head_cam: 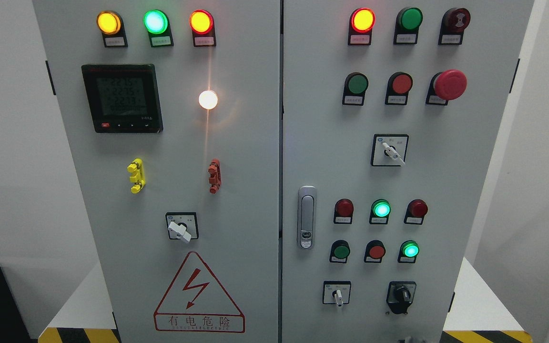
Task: Flip black knob to close circuit
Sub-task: 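Raise the right hand up toward the small black rotary knob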
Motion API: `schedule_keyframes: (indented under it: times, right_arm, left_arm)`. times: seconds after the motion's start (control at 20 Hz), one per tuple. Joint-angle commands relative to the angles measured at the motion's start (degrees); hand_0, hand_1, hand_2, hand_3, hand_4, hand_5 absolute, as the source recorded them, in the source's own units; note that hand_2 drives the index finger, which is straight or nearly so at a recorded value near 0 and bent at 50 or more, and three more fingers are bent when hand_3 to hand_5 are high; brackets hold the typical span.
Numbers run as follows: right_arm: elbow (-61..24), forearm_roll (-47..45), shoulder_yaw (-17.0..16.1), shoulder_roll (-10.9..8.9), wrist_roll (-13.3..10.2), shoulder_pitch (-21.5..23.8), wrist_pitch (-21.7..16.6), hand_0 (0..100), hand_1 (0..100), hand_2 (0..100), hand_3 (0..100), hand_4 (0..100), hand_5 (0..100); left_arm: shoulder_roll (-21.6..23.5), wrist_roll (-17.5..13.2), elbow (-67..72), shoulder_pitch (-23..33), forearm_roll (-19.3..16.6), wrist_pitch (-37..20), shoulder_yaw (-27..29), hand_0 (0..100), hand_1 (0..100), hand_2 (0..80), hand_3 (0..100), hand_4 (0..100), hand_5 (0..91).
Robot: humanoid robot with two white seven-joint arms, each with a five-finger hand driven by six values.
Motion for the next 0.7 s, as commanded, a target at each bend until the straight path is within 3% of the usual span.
schedule_keyframes:
  times: [0.0,0.65]
  right_arm:
    - [-1.54,0.3,-1.52,-1.39,1.28,-2.92,1.31,0,4,87,100,92,94]
    - [-2.78,0.3,-1.69,-2.36,1.72,-3.19,1.66,0,4,87,100,93,94]
  left_arm:
    - [0.0,0.12,-0.03,0.0,0.0,-0.05,0.03,12,56,0.0,0,0,0.0]
    - [0.0,0.04,-0.03,0.0,0.0,-0.05,-0.06,12,56,0.0,0,0,0.0]
